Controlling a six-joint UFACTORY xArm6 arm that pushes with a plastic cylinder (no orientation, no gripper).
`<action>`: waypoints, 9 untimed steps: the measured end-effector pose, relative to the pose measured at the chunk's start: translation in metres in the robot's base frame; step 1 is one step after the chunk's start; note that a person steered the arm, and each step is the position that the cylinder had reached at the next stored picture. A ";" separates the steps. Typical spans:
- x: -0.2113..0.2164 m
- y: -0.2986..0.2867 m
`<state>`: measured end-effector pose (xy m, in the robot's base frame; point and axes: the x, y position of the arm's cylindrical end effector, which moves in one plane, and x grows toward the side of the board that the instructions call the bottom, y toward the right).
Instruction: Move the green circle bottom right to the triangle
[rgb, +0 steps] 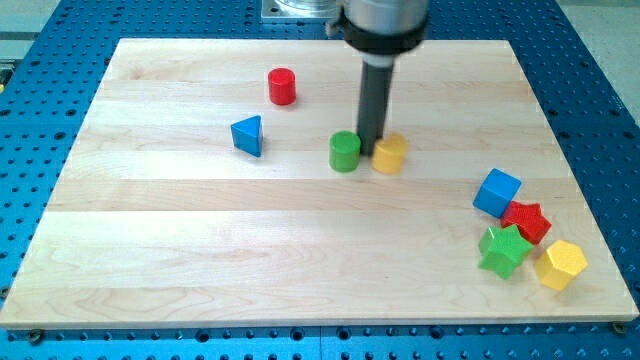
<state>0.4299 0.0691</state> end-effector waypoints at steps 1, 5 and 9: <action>-0.012 0.001; 0.067 -0.021; -0.038 0.000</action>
<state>0.3921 0.0686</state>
